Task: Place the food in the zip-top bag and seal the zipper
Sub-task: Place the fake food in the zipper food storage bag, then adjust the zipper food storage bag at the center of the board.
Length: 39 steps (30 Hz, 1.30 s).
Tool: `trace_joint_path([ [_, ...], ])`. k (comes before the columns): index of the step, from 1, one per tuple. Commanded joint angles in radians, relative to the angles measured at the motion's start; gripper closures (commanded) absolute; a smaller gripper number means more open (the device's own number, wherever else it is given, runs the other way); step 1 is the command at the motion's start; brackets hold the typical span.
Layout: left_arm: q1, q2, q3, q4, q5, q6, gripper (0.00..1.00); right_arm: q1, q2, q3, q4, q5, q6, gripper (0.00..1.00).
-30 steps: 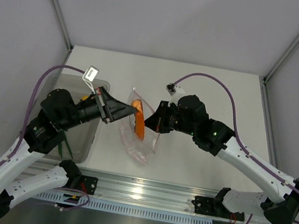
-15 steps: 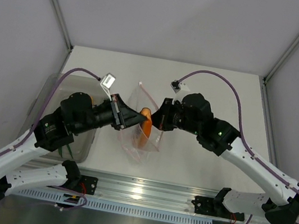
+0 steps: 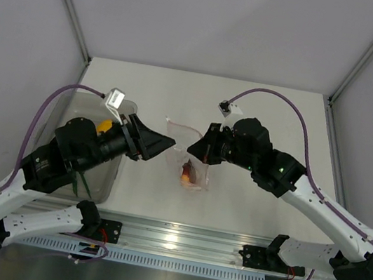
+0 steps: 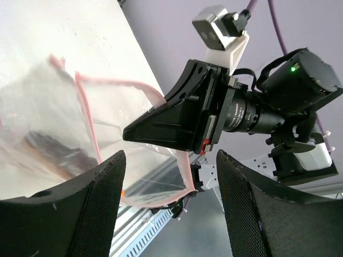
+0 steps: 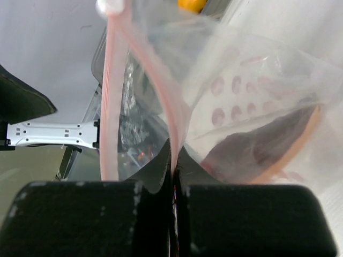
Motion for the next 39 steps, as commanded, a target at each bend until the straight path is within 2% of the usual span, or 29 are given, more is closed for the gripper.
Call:
trace_joint_path([
  [1,-0.009,0.004,0.038,-0.033,-0.046,0.023,0.30,-0.004,-0.033,0.018,0.033,-0.009,-0.002,1.00],
  [6,-0.009,0.067,0.064,-0.093,-0.069,0.006,0.31,-0.004,-0.034,0.015,0.036,-0.020,0.000,1.00],
  [14,-0.009,0.159,0.087,-0.162,-0.072,-0.014,0.38,-0.004,-0.048,0.016,0.028,-0.017,-0.005,1.00],
  [17,-0.009,0.185,0.107,-0.208,-0.109,-0.011,0.46,-0.004,-0.056,0.012,0.025,-0.018,-0.005,1.00],
  [19,-0.009,0.195,0.128,-0.224,-0.114,-0.009,0.55,-0.004,-0.063,0.008,0.016,-0.017,-0.005,1.00],
  [31,-0.010,0.074,0.042,-0.073,-0.059,0.029,0.50,-0.004,-0.082,-0.042,0.026,-0.017,-0.003,1.00],
  [35,-0.010,0.072,0.031,-0.098,-0.075,0.026,0.49,-0.001,-0.079,-0.042,0.033,-0.023,-0.003,1.00],
  [39,-0.010,0.104,0.027,-0.116,-0.069,0.016,0.52,0.001,-0.080,-0.044,0.034,-0.028,-0.006,1.00],
])
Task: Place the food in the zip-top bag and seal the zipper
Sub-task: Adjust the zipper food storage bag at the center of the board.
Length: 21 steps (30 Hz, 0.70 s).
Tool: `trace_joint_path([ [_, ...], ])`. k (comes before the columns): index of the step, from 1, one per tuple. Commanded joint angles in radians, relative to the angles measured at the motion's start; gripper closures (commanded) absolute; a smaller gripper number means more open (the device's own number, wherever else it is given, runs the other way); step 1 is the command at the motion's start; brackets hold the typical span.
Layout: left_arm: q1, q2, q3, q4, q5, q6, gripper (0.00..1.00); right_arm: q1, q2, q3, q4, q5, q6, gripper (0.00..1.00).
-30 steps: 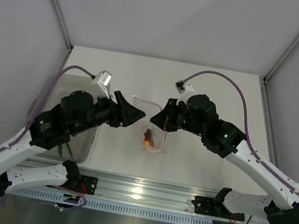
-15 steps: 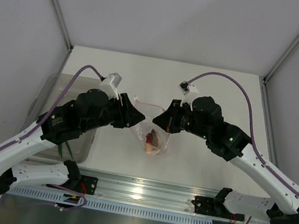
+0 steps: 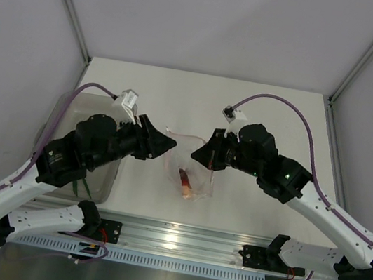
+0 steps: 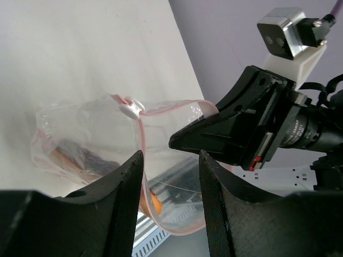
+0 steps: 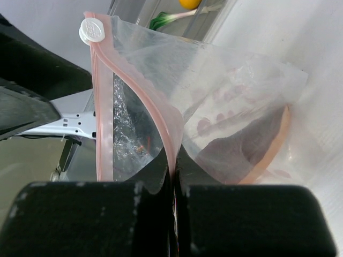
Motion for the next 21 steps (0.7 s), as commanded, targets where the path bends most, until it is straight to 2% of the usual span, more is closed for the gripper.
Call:
trace_joint_path([
  [1,-0.009,0.031,-0.009,-0.005,-0.001,0.011,0.52,0.002,-0.016,0.007,0.051,-0.012,-0.003,1.00],
  [8,-0.009,0.093,0.011,-0.056,-0.024,0.005,0.52,0.010,-0.021,-0.004,0.055,-0.012,0.000,1.00],
  [11,-0.009,0.105,0.013,-0.050,-0.026,0.016,0.55,0.010,-0.024,-0.001,0.051,-0.010,-0.005,1.00],
  [13,-0.009,0.119,0.020,-0.036,-0.020,0.027,0.64,0.011,-0.025,-0.002,0.046,-0.003,-0.009,1.00],
  [14,-0.009,0.126,0.035,-0.034,-0.020,0.042,0.78,0.010,-0.025,-0.002,0.042,0.002,-0.016,1.00],
  [17,-0.007,0.184,0.110,-0.036,-0.006,0.088,0.99,0.004,-0.028,-0.002,0.005,0.039,-0.055,1.00],
  [21,-0.007,0.295,0.278,0.006,0.072,0.183,1.00,-0.021,-0.038,0.013,-0.047,0.162,-0.143,1.00],
])
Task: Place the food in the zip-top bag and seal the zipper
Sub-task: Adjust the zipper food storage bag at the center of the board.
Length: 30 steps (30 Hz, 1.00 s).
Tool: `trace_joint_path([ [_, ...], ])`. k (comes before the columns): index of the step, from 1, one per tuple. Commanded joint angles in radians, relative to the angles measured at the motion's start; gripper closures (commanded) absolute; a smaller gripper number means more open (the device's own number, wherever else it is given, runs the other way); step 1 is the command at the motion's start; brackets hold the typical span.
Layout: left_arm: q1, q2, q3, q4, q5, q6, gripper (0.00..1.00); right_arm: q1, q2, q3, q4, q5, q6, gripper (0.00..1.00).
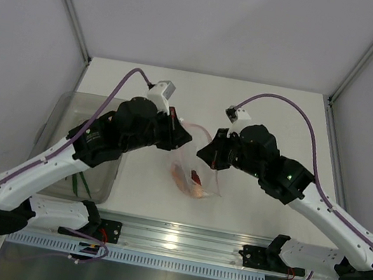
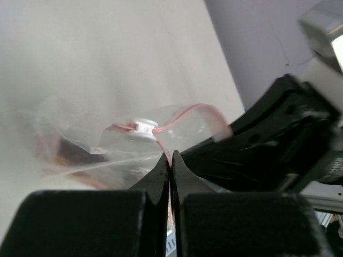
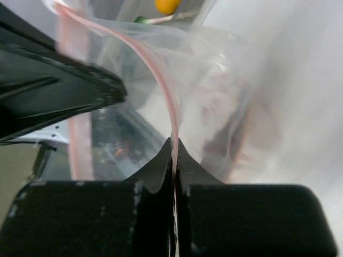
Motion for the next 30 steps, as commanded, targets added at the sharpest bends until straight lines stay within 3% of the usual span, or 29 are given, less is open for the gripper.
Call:
trace_joint_path([
  [1,-0.007,0.071,0.156,0.098,0.085,0.143,0.99,-0.025,-0.029,0.023,-0.037,0.128,-0.110,1.00],
  [5,-0.007,0.153,0.311,0.133,0.174,0.192,0.99,-0.045,-0.012,0.102,-0.126,0.187,-0.205,1.00],
  [9,-0.007,0.142,0.296,0.165,0.191,0.189,1.00,-0.045,-0.047,0.110,-0.125,0.217,-0.240,1.00],
  [20,0.028,0.021,-0.234,0.168,0.176,0.033,0.99,-0.038,-0.077,-0.157,0.030,0.110,-0.145,1.00],
  [24,0.030,-0.036,-0.297,0.165,0.173,0.014,0.99,0.008,-0.061,-0.183,0.059,0.125,-0.127,1.00],
  [30,0.031,-0.063,-0.265,0.102,0.173,0.020,1.00,0.037,-0.025,-0.161,0.061,0.145,-0.122,1.00],
])
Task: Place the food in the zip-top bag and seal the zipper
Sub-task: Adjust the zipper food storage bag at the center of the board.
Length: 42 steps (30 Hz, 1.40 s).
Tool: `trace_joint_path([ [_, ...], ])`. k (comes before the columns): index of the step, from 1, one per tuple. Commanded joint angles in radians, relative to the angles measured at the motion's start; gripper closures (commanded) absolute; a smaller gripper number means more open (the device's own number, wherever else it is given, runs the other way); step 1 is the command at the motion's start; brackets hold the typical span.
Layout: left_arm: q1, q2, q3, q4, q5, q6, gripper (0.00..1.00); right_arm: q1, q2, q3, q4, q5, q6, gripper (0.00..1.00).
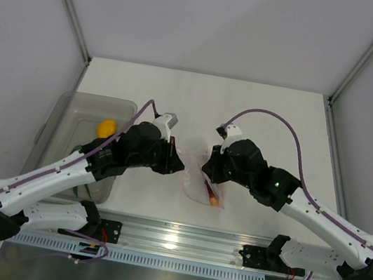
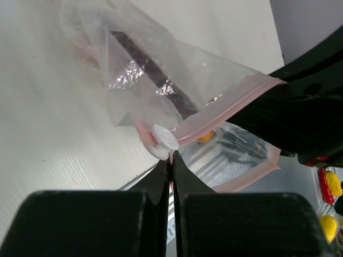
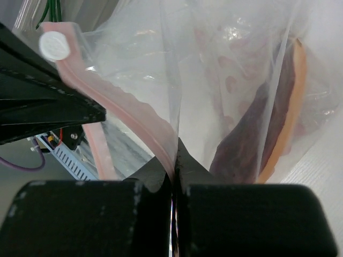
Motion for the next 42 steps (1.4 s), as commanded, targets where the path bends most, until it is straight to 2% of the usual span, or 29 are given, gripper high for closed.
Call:
trace_joint_path([
  [1,0.006,-0.044,0.055,-0.021,0.001,-0.013,0.99,0.013,0.011,0.038,0.056,0.019,0.016,1.00],
  [8,0.008,-0.112,0.115,-0.081,-0.061,-0.004,1.00,0.019,0.053,0.085,0.071,0.003,0.016,1.00],
  [13,0.022,-0.152,0.124,-0.139,-0.101,0.001,0.99,0.031,0.100,0.182,0.064,0.000,-0.004,1.00],
  [15,0.036,-0.158,0.124,-0.162,-0.105,-0.006,0.88,0.032,0.131,0.243,0.050,0.019,-0.028,1.00],
  [16,0.040,-0.161,0.123,-0.176,-0.110,-0.012,0.75,0.033,0.140,0.262,0.041,0.026,-0.039,1.00],
  [18,0.045,-0.184,0.118,-0.213,-0.139,-0.022,0.61,0.033,0.168,0.294,0.018,0.055,-0.068,1.00],
  [19,0.046,-0.195,0.113,-0.222,-0.148,-0.024,0.46,0.031,0.174,0.317,0.004,0.065,-0.076,1.00],
  [20,0.048,-0.222,0.112,-0.231,-0.168,-0.027,0.40,0.032,0.181,0.325,-0.001,0.071,-0.082,1.00],
  [22,0.048,-0.259,0.106,-0.249,-0.186,-0.032,0.32,0.029,0.191,0.332,-0.010,0.085,-0.093,1.00],
  [26,0.052,-0.348,0.109,-0.318,-0.277,-0.064,0.23,0.017,0.185,0.319,-0.011,0.086,-0.087,1.00],
  [29,0.078,-0.393,0.122,-0.430,-0.407,-0.157,0.16,0.016,0.175,0.305,-0.014,0.091,-0.082,1.00],
  [30,0.095,-0.399,0.127,-0.490,-0.423,-0.173,0.12,0.016,0.166,0.300,-0.017,0.095,-0.079,1.00],
  [33,0.215,-0.405,0.132,-0.545,-0.412,-0.184,0.08,0.016,0.145,0.282,-0.024,0.104,-0.076,1.00],
  [34,0.285,-0.407,0.130,-0.550,-0.404,-0.181,0.04,0.013,0.140,0.279,-0.027,0.109,-0.073,1.00],
  [39,0.514,-0.402,0.104,-0.572,-0.374,-0.197,0.01,0.010,0.106,0.253,-0.045,0.118,-0.065,1.00],
  [41,0.583,-0.391,0.077,-0.532,-0.337,-0.184,0.00,0.010,0.088,0.242,-0.054,0.123,-0.062,1.00],
  [42,0.653,-0.387,0.061,-0.516,-0.313,-0.182,0.00,0.010,0.080,0.239,-0.059,0.126,-0.062,1.00],
])
